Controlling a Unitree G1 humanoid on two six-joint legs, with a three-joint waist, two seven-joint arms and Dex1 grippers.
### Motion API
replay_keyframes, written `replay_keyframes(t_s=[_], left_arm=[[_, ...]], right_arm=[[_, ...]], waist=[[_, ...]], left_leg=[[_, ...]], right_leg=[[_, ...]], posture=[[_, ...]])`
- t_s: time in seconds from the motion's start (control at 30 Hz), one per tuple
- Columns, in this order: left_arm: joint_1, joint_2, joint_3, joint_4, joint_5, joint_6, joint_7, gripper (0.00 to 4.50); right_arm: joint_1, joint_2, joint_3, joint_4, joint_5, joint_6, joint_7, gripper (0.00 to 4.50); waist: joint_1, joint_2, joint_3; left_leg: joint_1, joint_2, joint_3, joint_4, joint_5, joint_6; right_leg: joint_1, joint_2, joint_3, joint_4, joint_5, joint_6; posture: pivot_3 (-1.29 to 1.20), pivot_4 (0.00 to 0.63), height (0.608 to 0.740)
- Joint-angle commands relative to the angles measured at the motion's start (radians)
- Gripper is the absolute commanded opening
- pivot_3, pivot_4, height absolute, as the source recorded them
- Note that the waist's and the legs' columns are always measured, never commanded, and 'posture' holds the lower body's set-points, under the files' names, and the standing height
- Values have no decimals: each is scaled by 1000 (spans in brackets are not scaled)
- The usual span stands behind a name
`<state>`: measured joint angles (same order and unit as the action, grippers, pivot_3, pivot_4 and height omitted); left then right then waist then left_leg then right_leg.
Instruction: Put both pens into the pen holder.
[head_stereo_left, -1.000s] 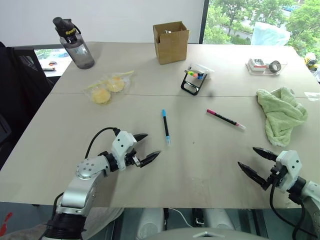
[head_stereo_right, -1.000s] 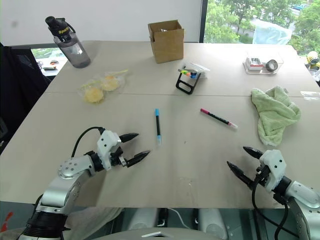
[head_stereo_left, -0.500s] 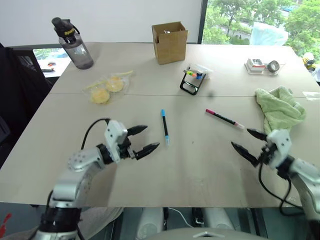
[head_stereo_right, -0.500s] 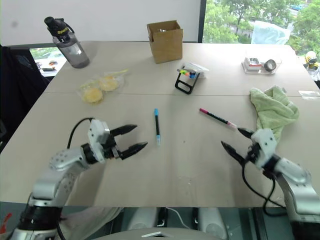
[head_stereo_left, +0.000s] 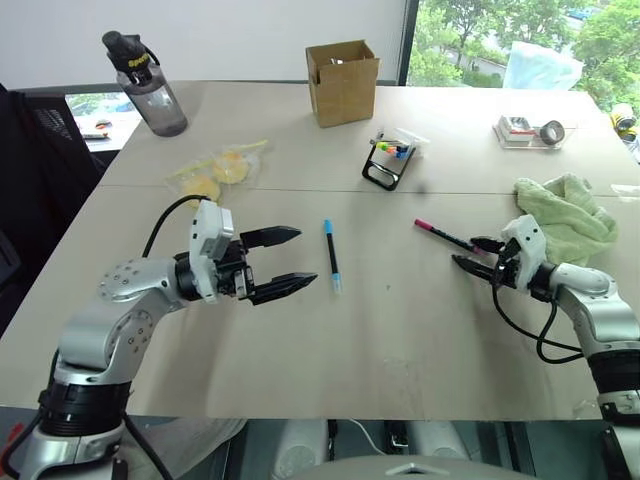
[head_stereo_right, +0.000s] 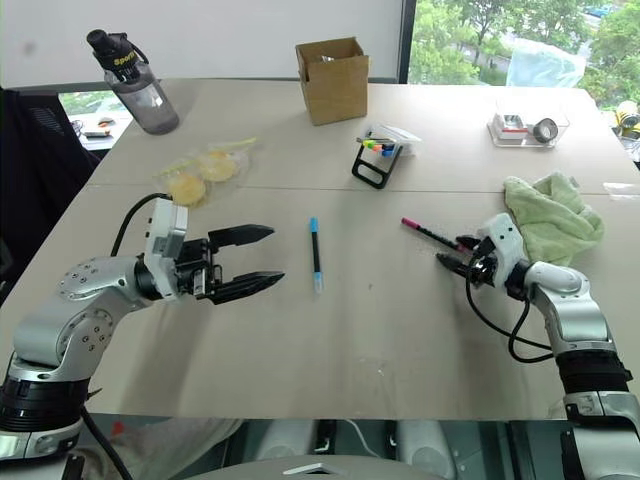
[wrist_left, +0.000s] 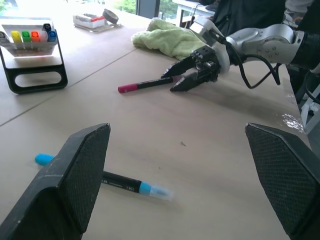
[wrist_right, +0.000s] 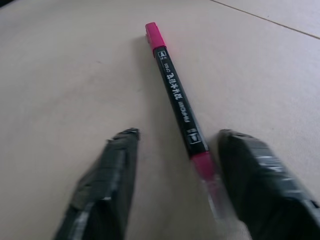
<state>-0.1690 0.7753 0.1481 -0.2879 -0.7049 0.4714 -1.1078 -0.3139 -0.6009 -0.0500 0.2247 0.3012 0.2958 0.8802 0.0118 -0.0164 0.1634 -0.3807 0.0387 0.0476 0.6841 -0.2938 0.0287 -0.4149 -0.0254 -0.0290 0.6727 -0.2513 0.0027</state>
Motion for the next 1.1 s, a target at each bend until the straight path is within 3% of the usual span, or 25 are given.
replay_keyframes(t_s=[0.03, 0.1, 0.27, 0.4, 0.67, 0.93, 1.1], left_arm=[[3, 17, 7, -23, 15, -24, -25, 4500], [-8, 8, 5, -11, 21, -33, -30, 4500], [-64, -53, -9, 35, 45, -53, 19, 4500], [-175, -293, 15, 84, -103, 142, 317, 4500], [-262, -585, 119, 96, -462, 285, 587, 4500], [-290, -597, 118, 114, -537, 315, 604, 4500], [-287, -598, 110, 112, -530, 307, 584, 2270]], right_arm=[[30, 5, 8, -37, 8, 17, 18, 749], [41, 7, 7, -54, 4, 12, 13, 20], [60, 22, -9, -145, 24, 32, -12, 19], [53, 82, -16, -344, 123, 116, -40, 19], [-1, 196, -16, -591, 306, 263, -136, 19], [-18, 199, 3, -661, 378, 307, -134, 19], [-22, 193, 17, -670, 394, 309, -123, 19]], waist=[[0, 0, 0], [0, 0, 0], [0, 0, 0], [2, 0, 1], [-2, -2, 1], [-1, -2, 1], [-1, -2, 1]], left_leg=[[0, 0, 0, 0, 0, 0], [0, 0, 0, 0, 0, 0], [0, 0, 0, 0, 0, 0], [-1, 0, 0, 2, 0, 0], [-1, 0, -2, 2, 0, -1], [-1, -2, -2, 3, 0, -1], [-1, -2, -2, 2, 1, -2]], right_leg=[[0, 0, 0, 0, 0, 0], [0, 0, 0, 1, 0, 0], [0, 0, 0, 0, 0, 0], [0, -1, 0, 2, 0, 1], [0, -2, -1, 4, 0, 1], [0, -1, -1, 4, 0, 0], [0, 4, -1, 3, 0, 0]], posture=[[0, 150, 736], [0, 150, 736], [0, 150, 736], [0, 150, 736], [0, 150, 736], [0, 150, 736], [0, 150, 736]])
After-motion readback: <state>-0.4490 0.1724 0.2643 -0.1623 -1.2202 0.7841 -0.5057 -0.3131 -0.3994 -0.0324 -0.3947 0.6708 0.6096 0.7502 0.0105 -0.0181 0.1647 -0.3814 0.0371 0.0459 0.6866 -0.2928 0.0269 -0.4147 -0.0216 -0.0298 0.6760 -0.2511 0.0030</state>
